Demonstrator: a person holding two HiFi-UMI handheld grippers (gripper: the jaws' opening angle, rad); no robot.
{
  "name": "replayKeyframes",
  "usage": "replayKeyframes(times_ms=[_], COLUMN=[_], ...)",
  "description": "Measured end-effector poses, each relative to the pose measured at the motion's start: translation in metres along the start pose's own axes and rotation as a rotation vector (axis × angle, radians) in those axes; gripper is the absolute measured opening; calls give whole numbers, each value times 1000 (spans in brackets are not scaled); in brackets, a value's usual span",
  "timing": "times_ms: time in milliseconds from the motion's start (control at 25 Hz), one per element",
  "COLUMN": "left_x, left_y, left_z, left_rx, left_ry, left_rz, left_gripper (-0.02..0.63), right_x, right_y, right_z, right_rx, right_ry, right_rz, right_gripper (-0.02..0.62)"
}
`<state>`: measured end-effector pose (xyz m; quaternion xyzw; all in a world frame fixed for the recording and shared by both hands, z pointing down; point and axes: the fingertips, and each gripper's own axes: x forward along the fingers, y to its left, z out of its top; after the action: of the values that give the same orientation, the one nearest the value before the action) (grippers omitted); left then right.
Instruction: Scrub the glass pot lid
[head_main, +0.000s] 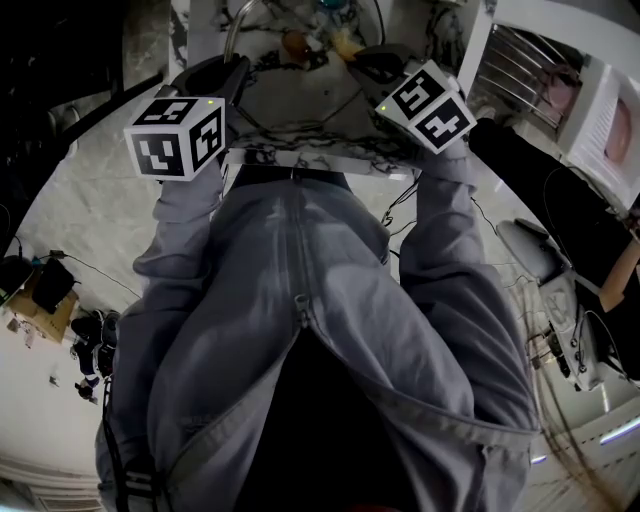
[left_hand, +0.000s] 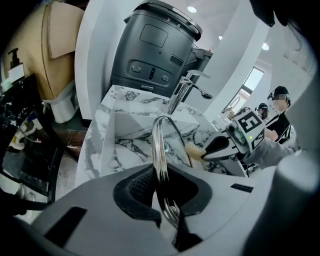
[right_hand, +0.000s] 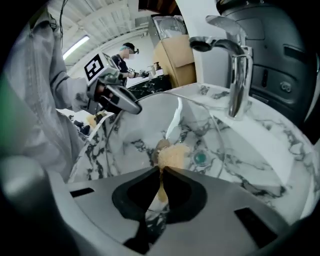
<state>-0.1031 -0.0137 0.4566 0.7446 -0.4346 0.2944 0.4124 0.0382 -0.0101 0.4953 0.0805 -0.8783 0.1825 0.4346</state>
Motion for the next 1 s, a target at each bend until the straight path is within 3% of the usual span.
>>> replayKeyframes(times_ms=[320,440,600,760,1000], left_x=[-11,-11,-13,-14,-13], left_y=[8,10,12,16,21], left_z=[7,9,8,9,8], left_rx=[-22,-34,-42,-51,-69], left_ry=[7,9,18,20,18], left_rz=[29,35,49,52,58], left_gripper=[57,55,55,55,55], right_x=[-11,-1,24,46,71], right_y=[-72,-91,-96,-96,-77], right_z=[19,19,19,14,-4], right_rx=[-66,-133,-198,-189,-214], right_ry=[-72,-42,-9,-7,34], right_rz=[-373,-449,-449,-421,-324], right_gripper=[41,41,41,41,41])
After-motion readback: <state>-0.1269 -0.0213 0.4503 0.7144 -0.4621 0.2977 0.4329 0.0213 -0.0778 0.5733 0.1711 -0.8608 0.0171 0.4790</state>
